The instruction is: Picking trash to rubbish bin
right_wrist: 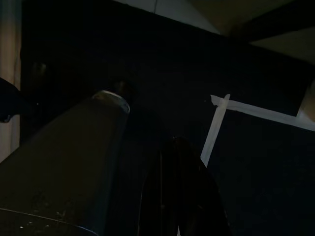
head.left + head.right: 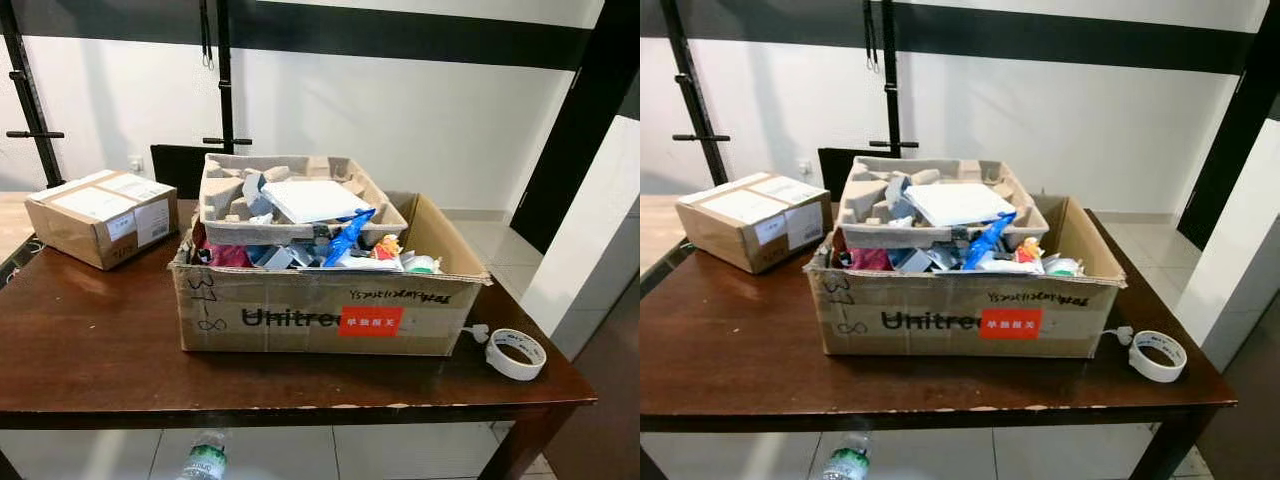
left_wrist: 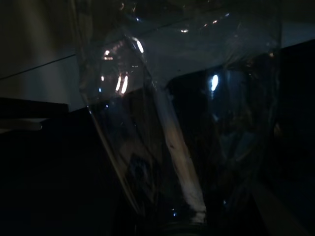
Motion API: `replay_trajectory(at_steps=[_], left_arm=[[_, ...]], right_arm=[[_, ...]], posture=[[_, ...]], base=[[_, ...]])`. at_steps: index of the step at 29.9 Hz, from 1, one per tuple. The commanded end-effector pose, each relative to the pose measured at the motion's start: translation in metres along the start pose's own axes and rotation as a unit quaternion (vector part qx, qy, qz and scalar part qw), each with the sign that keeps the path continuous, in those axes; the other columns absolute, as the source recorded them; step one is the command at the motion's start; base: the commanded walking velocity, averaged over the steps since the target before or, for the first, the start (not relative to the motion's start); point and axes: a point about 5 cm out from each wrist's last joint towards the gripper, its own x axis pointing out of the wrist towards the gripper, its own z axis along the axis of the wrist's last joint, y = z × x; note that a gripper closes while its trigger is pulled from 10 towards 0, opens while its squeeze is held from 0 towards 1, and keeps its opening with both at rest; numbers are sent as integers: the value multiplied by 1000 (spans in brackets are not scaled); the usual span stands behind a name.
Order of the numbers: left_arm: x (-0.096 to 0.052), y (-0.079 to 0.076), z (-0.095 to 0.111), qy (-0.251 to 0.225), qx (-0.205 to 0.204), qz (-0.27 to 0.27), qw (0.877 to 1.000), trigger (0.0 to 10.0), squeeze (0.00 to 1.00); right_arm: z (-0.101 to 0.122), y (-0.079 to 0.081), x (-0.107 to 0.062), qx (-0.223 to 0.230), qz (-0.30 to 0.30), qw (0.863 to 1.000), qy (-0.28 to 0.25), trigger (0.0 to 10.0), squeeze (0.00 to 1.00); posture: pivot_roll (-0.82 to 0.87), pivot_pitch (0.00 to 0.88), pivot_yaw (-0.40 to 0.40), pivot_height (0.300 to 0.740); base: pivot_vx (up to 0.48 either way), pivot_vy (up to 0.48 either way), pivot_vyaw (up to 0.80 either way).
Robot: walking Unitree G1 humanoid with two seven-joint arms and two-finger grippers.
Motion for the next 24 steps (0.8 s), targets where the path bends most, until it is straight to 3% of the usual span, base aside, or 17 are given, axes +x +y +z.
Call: replay_trajectory(at_steps=[1, 9, 14, 15, 16, 18, 20, 21, 23, 24], left_arm=[[-1, -1, -6, 10, -14, 3, 1000, 10000, 0], [-1, 1, -5, 10, -17, 5, 1000, 10000, 0], [-2, 2, -3, -6, 16, -12, 1000, 10000, 0], [-3, 1, -2, -15, 50, -33, 998, 10000, 0], [-5, -2, -2, -25, 91, -70, 993, 10000, 0], [-7, -6, -3, -33, 134, -112, 984, 10000, 0], [-12, -9, -5, -42, 212, -182, 959, 10000, 0], [-18, -9, -6, -46, 254, -239, 936, 10000, 0], [-26, -10, -8, -41, 292, -314, 902, 10000, 0], [-26, -10, -8, -41, 292, -314, 902, 10000, 0]], right_arm=[[-9, -4, -1, 5, -6, 1000, 14, 10000, 0], [-7, -6, -1, -4, -5, 1000, 11, 10000, 0], [-1, -7, -1, -25, 6, 1000, -1, 10000, 0], [1, -7, -1, -33, 12, 999, -5, 10000, 0], [3, -7, -1, -45, 22, 999, -9, 10000, 0], [5, -7, -1, -58, 33, 998, -11, 10000, 0], [6, -7, -1, -100, 51, 994, -10, 10000, 0], [7, -8, -1, -134, 68, 989, -6, 10000, 0], [8, -10, -2, -177, 92, 980, 3, 10000, 0], [8, -10, -2, -177, 92, 980, 3, 10000, 0]], posture=[[-50, 90, -39, 740], [-52, 83, -40, 740], [-53, 79, -42, 740], [-53, 78, -43, 740], [-53, 78, -43, 740], [-53, 77, -43, 740], [-50, 79, -45, 740], [-46, 82, -48, 740], [-44, 86, -49, 740], [-44, 86, -49, 740]], base=[[0, 0, 0], [0, 0, 0], [0, 0, 0], [0, 0, 0], [0, 0, 0], [0, 0, 0], [0, 0, 0], [0, 0, 0], [0, 0, 0], [0, 0, 0]])
